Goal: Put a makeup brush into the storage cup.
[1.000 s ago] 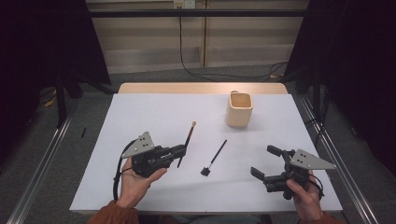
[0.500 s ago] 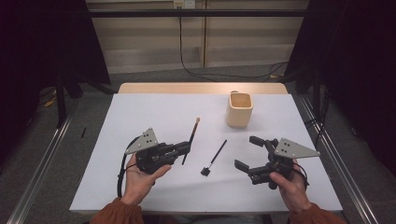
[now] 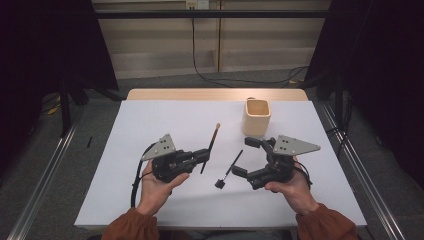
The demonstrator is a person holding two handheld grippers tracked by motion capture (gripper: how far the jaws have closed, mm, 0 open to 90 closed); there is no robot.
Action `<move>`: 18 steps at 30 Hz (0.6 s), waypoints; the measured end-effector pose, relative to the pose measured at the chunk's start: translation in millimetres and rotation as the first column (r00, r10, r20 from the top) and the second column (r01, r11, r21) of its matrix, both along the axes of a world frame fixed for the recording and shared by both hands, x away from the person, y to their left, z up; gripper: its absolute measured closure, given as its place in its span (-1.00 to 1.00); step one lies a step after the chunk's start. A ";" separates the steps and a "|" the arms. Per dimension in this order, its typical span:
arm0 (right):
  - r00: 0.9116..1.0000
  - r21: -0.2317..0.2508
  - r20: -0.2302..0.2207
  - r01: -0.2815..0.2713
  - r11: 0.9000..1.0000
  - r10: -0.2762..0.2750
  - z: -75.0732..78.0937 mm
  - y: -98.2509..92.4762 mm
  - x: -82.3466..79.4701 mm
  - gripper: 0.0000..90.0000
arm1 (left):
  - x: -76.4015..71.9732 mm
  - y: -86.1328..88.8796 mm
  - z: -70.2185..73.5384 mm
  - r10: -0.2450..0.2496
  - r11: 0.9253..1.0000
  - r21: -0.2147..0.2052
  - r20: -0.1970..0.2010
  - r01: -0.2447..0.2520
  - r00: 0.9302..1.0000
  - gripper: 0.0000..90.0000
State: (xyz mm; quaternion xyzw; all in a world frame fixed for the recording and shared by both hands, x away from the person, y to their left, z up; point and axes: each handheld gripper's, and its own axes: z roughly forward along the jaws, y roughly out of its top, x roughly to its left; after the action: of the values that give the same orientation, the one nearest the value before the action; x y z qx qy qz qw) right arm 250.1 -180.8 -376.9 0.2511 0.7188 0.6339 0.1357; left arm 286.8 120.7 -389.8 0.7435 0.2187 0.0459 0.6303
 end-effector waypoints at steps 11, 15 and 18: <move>0.999 -0.014 -0.023 -0.047 0.999 0.046 10.5 15.7 22.8 -0.81 | 3.6 -15.7 -0.2 -0.025 1.000 0.017 0.018 0.024 1.000 0.86; 0.998 -0.028 -0.040 -0.050 0.998 0.049 12.3 16.3 28.9 -0.79 | 4.3 -16.5 -1.2 -0.027 1.000 0.016 0.014 0.026 1.000 0.86; 0.998 -0.020 -0.029 -0.050 0.999 0.049 11.9 15.8 31.5 -0.62 | 4.0 -17.1 -3.3 -0.022 1.000 0.017 0.010 0.022 1.000 0.86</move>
State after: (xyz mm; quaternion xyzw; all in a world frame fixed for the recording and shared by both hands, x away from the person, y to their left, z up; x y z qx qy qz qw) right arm 281.6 -164.9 -365.0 0.2406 0.7334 0.6258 0.1124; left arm 290.9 103.6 -393.2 0.7511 0.2066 0.0447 0.6254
